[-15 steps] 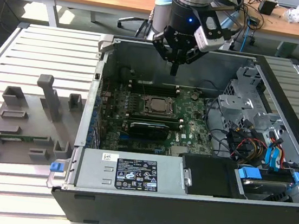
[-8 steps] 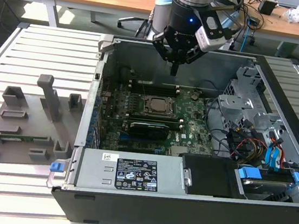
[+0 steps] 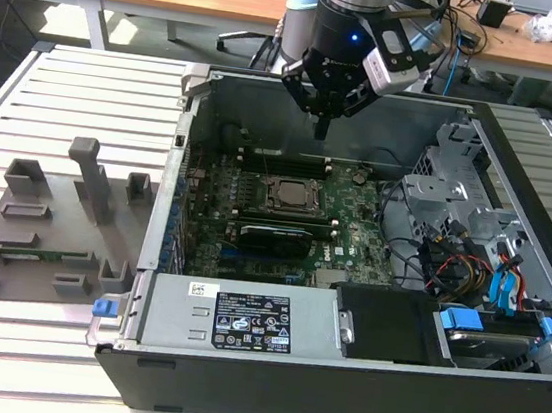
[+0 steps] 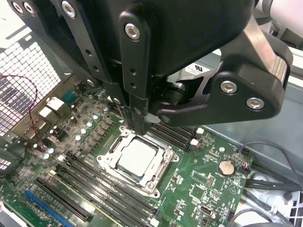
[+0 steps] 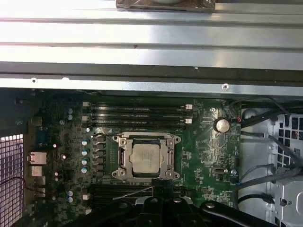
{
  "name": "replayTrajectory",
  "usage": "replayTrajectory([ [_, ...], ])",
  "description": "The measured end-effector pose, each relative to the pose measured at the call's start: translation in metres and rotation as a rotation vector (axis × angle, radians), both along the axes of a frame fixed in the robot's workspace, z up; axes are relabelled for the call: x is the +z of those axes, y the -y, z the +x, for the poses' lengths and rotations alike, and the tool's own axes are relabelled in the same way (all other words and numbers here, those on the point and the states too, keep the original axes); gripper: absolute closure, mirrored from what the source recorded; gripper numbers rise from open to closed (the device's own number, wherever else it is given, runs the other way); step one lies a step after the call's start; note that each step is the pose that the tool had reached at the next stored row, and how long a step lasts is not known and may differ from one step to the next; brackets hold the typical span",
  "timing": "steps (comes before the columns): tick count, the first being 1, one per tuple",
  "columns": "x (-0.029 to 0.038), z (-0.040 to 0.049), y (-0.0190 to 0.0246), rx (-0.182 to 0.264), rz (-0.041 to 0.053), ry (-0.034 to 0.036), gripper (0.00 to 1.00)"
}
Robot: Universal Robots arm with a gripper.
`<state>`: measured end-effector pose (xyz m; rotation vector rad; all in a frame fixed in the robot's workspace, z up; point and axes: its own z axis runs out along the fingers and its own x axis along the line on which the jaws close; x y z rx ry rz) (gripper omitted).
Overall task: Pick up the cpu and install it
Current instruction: 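Install the first cpu locking lever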
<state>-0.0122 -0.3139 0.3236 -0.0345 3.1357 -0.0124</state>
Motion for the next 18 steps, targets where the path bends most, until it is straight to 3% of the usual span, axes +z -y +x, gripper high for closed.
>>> replayTrajectory([
  [5,0.0,0.0,0.0,0.026,0.0001,0.0001,0.89],
  [8,0.0,0.0,0.0,0.03,0.0052,0.0001,0.89],
  [18,0.0,-0.0045,0.0,0.031,0.0051,0.0001,0.89],
])
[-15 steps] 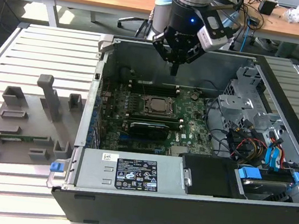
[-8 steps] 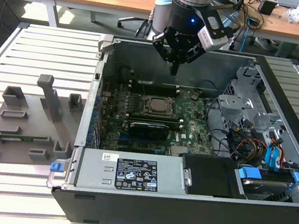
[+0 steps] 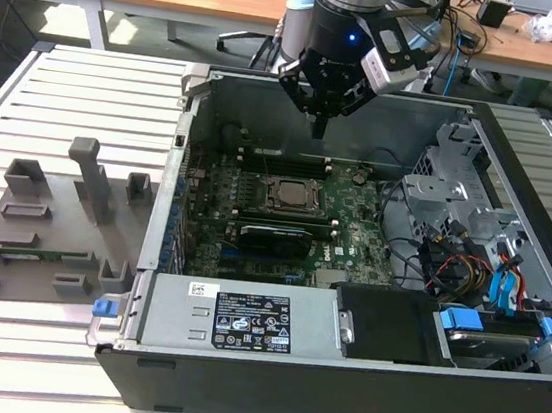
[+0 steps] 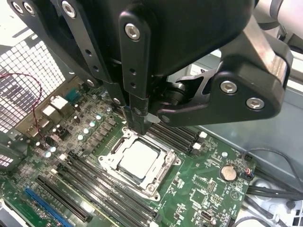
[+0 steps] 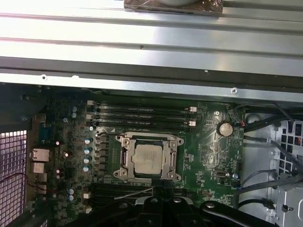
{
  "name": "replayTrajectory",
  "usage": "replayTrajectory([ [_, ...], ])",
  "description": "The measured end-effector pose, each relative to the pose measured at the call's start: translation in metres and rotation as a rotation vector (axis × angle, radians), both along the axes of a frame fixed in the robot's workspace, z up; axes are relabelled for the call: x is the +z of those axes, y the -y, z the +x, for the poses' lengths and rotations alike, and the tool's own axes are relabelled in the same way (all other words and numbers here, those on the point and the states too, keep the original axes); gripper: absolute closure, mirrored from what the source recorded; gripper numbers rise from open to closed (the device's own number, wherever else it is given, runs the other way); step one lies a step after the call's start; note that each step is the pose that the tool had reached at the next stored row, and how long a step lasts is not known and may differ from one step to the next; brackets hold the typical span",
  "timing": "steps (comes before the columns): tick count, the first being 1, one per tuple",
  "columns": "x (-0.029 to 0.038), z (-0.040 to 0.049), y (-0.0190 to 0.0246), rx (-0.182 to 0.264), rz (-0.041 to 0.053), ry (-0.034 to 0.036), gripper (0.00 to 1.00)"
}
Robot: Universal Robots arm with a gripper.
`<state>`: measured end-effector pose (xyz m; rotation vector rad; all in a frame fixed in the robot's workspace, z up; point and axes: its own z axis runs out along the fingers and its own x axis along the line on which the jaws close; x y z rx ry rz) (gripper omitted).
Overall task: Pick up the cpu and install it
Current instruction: 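Install the first cpu locking lever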
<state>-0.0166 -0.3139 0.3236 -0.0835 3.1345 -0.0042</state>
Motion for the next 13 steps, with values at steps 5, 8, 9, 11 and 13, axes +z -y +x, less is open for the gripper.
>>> replayTrajectory([
  [5,0.0,-0.0125,0.0,0.0,0.0001,0.0,0.89],
  [8,-0.0001,-0.0183,0.0,0.0,0.0001,0.0,0.89],
  [9,-0.0001,-0.0195,0.0,0.0,0.0,0.0,0.89],
  [11,-0.0001,-0.0215,0.0,0.0,0.0,0.0,0.89],
  [13,-0.0002,-0.0232,0.0,0.0,0.0001,0.0,0.89],
])
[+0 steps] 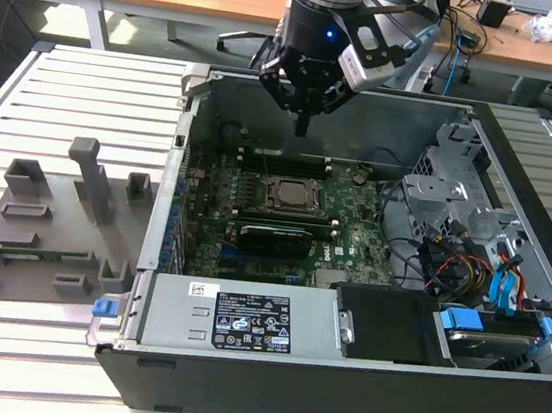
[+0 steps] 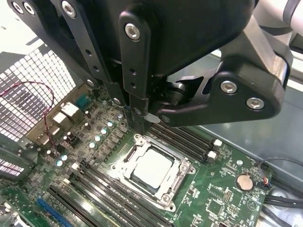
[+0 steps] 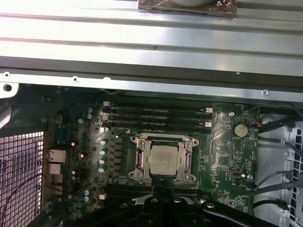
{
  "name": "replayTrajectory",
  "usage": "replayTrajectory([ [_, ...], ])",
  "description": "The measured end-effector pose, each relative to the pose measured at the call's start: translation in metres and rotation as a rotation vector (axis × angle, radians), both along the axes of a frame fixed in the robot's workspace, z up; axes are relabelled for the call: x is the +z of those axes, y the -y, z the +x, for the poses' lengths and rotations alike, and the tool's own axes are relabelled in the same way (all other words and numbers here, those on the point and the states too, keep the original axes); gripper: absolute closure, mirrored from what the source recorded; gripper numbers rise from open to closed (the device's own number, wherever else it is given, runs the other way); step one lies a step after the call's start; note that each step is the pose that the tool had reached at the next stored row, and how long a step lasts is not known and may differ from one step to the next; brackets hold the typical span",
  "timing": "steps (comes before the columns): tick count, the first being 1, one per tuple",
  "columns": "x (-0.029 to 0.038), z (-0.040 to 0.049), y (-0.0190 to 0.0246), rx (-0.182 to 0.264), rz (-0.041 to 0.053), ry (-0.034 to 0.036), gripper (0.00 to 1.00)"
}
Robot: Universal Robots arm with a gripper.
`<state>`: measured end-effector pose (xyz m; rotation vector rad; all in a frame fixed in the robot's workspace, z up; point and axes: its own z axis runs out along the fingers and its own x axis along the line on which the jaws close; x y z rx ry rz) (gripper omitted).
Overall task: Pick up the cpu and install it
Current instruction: 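Install the first cpu locking lever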
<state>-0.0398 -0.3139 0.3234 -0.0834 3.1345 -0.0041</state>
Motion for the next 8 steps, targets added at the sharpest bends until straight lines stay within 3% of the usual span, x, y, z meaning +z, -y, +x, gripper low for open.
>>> replayTrajectory([
  [8,-0.0001,-0.0088,0.0,0.0,0.0,0.0,0.89],
])
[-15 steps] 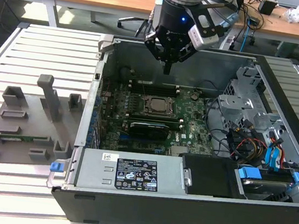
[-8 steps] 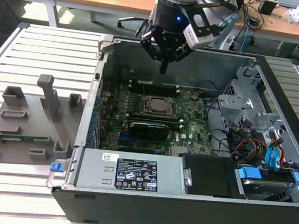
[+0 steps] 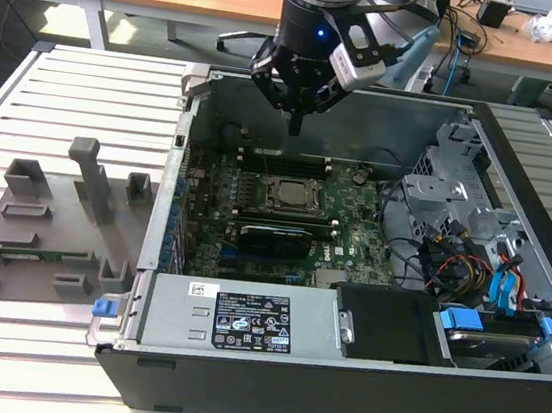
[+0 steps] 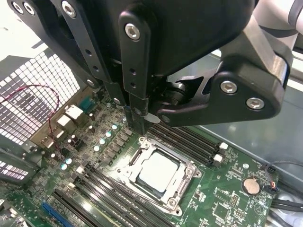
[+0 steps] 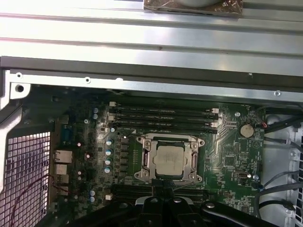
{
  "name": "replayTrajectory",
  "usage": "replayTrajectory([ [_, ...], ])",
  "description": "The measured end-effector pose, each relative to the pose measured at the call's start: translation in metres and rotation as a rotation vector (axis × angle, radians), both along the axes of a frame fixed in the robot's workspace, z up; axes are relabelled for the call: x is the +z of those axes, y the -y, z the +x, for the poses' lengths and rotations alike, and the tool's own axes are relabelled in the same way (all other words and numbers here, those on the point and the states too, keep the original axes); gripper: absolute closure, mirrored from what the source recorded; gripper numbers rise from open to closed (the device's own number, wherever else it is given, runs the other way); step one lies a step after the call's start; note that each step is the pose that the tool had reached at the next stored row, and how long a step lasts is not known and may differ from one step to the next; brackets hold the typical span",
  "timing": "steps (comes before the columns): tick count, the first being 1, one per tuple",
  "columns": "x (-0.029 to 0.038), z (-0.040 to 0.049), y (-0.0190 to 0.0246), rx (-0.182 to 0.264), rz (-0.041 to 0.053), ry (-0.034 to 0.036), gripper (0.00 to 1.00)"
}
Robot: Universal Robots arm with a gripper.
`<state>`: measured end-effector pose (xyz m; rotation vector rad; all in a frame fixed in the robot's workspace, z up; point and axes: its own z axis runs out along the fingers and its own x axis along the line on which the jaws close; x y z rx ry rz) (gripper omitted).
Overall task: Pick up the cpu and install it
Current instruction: 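Install the first cpu locking lever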
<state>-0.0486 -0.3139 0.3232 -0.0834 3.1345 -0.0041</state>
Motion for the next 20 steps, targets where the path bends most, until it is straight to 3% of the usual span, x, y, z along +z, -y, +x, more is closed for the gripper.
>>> replayTrajectory([
  [20,-0.0003,-0.0182,0.0,0.0,0.0,0.0,0.89],
])
